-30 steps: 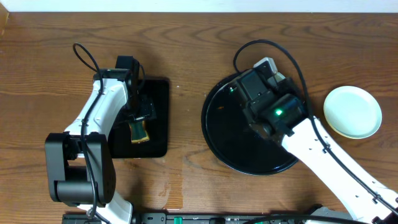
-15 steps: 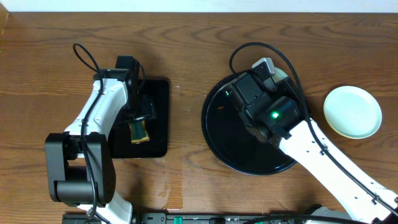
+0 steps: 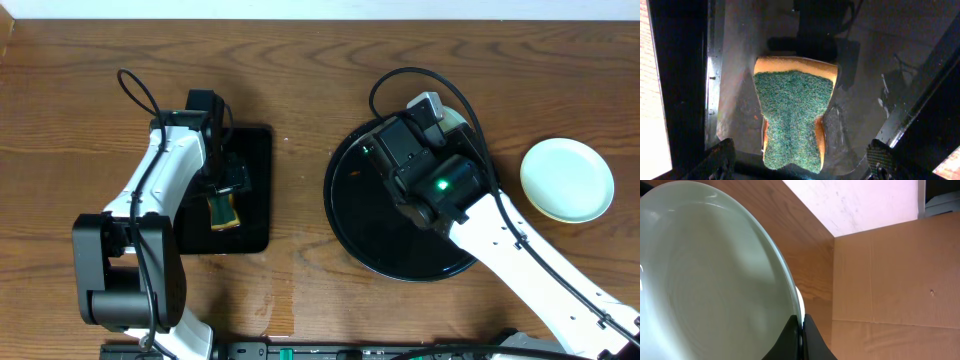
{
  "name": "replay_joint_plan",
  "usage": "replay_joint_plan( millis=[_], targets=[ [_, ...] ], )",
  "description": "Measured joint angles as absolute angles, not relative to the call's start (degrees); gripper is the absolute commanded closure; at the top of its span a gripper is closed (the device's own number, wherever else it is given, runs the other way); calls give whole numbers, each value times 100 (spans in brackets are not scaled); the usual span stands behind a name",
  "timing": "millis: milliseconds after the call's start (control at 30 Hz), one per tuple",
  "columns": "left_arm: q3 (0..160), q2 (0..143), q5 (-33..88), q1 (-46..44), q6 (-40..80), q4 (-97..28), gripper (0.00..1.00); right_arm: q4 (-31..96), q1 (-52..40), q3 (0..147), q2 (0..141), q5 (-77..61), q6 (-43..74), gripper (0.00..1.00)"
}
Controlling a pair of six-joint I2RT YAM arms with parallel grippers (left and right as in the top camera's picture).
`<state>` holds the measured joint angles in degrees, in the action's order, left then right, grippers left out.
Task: Clean dirty plates on tray and stack at the side
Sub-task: 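Lift the pale green plate off the round tray with the right gripper, then carry the plate right and set it on the plate stack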
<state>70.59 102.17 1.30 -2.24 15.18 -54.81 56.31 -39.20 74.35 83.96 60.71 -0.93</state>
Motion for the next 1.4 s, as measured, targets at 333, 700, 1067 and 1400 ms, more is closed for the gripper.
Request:
replay_joint_plan(
  millis=[333,700,1067,1400],
  targets=[
    [7059,10217,130,-224,1518,-5481,16,5631,-3920,7435,8396,6075,-93,99],
    [7059,10217,130,-224,1518,-5481,15,5634,-3920,7435,8396,6069,-19,99],
    [7059,10217,130,-224,1518,-5481,15,5660,-3454,7435,8396,5033,314,99],
    [7059,10217,130,-224,1518,-5481,15,5555,-3400,7435,8385,4633,322,99]
  ],
)
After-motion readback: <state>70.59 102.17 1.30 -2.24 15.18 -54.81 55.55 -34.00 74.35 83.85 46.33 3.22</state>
